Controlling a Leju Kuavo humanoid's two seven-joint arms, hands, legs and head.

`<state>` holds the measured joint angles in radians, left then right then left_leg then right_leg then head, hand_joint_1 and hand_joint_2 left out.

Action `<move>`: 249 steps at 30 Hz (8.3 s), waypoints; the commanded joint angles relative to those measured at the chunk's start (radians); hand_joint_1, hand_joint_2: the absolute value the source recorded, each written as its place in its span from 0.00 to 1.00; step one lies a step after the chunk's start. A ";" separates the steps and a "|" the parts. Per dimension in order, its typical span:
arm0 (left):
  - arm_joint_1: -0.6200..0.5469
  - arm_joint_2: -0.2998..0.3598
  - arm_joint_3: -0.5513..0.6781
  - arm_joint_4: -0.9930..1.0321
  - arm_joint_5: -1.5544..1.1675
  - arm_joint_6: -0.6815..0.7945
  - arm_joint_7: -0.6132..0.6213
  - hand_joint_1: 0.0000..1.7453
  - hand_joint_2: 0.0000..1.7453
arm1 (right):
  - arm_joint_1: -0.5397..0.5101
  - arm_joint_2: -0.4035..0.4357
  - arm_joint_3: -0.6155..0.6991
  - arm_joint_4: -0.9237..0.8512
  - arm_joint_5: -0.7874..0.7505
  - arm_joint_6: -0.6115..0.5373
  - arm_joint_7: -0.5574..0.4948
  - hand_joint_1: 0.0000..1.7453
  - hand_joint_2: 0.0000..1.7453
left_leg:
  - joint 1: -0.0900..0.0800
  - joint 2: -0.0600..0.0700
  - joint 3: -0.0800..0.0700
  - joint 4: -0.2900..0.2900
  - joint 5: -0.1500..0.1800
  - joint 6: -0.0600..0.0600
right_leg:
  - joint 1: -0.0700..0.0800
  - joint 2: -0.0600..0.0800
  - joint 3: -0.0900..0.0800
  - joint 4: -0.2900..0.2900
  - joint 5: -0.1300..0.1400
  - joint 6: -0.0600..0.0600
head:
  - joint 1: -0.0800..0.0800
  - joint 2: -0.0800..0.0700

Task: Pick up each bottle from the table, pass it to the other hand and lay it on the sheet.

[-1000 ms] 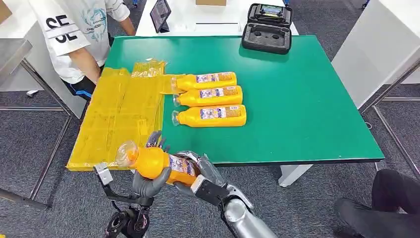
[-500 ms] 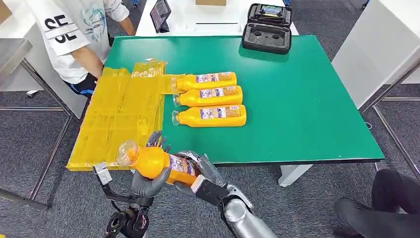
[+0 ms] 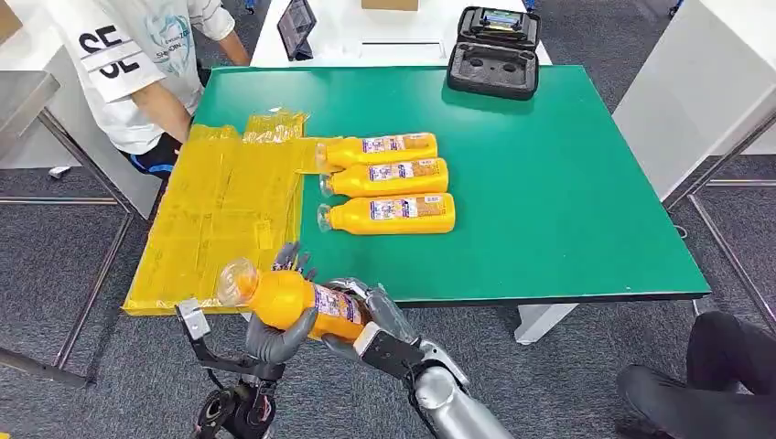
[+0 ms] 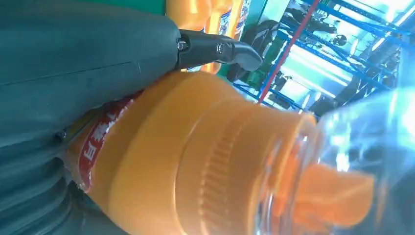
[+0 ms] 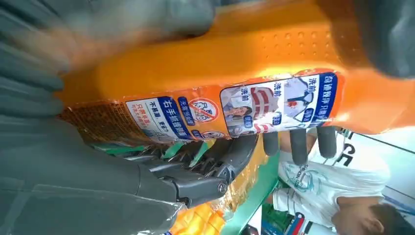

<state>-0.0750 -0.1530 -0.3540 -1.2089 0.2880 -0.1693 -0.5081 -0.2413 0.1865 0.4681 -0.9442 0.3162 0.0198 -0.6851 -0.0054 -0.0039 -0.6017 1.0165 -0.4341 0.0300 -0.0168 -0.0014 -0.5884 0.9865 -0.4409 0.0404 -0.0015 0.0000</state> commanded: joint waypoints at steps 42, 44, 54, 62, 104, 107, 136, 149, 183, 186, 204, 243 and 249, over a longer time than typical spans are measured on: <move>-0.013 0.005 0.012 0.012 -0.046 0.135 -0.015 1.00 1.00 | -0.030 0.006 0.042 0.031 -0.057 -0.014 0.026 0.00 0.00 | 0.001 0.001 0.003 0.000 -0.001 -0.002 | 0.001 0.001 0.003 -0.001 -0.001 -0.002 | 0.000 0.000; -0.013 0.007 0.023 0.006 -0.063 0.167 -0.026 1.00 1.00 | -0.029 0.006 0.042 0.027 -0.059 -0.015 0.026 0.00 0.00 | 0.002 0.002 0.004 0.000 -0.002 -0.002 | 0.002 0.001 0.004 -0.001 -0.001 -0.002 | 0.000 0.000; -0.055 0.039 0.149 -0.063 -0.178 0.352 -0.078 1.00 1.00 | -0.017 -0.001 0.061 -0.052 -0.065 -0.016 0.022 0.00 0.00 | 0.001 0.001 0.001 0.000 0.000 -0.001 | 0.001 0.000 0.001 0.000 0.000 -0.001 | 0.000 0.000; -0.086 0.054 0.194 -0.064 -0.207 0.422 -0.103 1.00 1.00 | -0.028 -0.002 0.076 -0.068 -0.070 -0.009 0.020 0.00 0.00 | 0.001 0.001 0.002 0.000 -0.001 -0.002 | 0.001 0.000 0.003 0.000 0.000 -0.002 | 0.000 0.000; -0.794 0.373 -0.152 0.607 -1.301 0.289 0.229 1.00 1.00 | 0.005 -0.033 0.050 -0.153 -0.155 0.071 0.010 0.00 0.00 | 0.004 -0.001 0.000 0.001 0.003 -0.004 | 0.004 -0.001 0.001 0.001 0.002 -0.005 | 0.000 0.000; -0.803 0.362 -0.165 0.641 -1.313 0.261 0.245 1.00 1.00 | 0.005 -0.033 0.042 -0.148 -0.152 0.072 0.009 0.00 0.00 | 0.004 -0.002 0.000 0.000 0.003 -0.004 | 0.004 -0.002 0.001 0.001 0.002 -0.004 | 0.000 0.000; -0.770 0.308 -0.156 0.819 -1.337 0.256 0.310 1.00 1.00 | -0.032 -0.015 0.042 -0.087 -0.161 0.116 0.006 0.00 0.00 | 0.004 0.001 0.001 0.000 0.002 -0.004 | 0.004 0.001 0.001 0.000 0.002 -0.004 | 0.000 0.000; -0.775 0.302 -0.177 0.849 -1.386 0.229 0.347 0.98 1.00 | -0.069 -0.004 0.051 -0.040 -0.172 0.128 0.000 0.00 0.00 | 0.004 0.001 0.000 0.000 0.003 -0.004 | 0.004 0.001 0.000 0.001 0.002 -0.004 | 0.000 0.000; -0.774 0.310 -0.208 0.907 -1.467 0.036 0.339 0.00 1.00 | -0.088 0.011 0.048 0.054 -0.220 0.114 0.008 0.00 0.00 | 0.004 0.002 0.005 -0.001 0.003 -0.004 | 0.004 0.002 0.004 0.000 0.002 -0.005 | 0.000 0.000; -0.778 0.314 -0.197 0.900 -1.459 0.044 0.333 0.00 1.00 | -0.085 0.015 0.049 0.056 -0.226 0.111 0.009 0.00 0.00 | 0.004 0.002 0.005 -0.001 0.003 -0.004 | 0.004 0.002 0.004 0.000 0.002 -0.004 | 0.000 0.000; -0.772 0.290 -0.139 0.795 -1.347 0.100 0.163 0.00 0.00 | -0.036 0.003 0.039 0.014 -0.242 0.093 0.055 0.00 0.00 | 0.004 -0.002 0.003 0.000 0.003 -0.004 | 0.004 -0.002 0.004 0.000 0.002 -0.004 | 0.001 0.000; -0.635 0.275 0.081 0.541 -1.003 0.276 -0.048 0.00 0.00 | 0.023 -0.013 0.020 -0.033 -0.204 0.066 0.057 0.00 0.00 | 0.004 0.000 0.003 0.000 0.003 -0.004 | 0.004 -0.001 0.003 0.000 0.002 -0.005 | 0.000 0.000; -0.462 0.203 0.217 0.314 -0.744 0.363 -0.139 0.00 0.00 | 0.017 -0.026 0.020 -0.108 -0.129 -0.031 0.039 0.00 0.00 | 0.003 0.000 0.003 -0.001 0.003 -0.004 | 0.003 0.000 0.002 0.000 0.002 -0.004 | 0.000 0.000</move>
<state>-0.6894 0.1362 -0.2988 -0.6808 -0.6973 0.1204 -0.5652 -0.2034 0.1942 0.4971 -0.9850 0.1185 0.0810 -0.6332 -0.0024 -0.0033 -0.6004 1.0166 -0.4310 0.0270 -0.0139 -0.0010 -0.5876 0.9878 -0.4386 0.0372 -0.0011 0.0000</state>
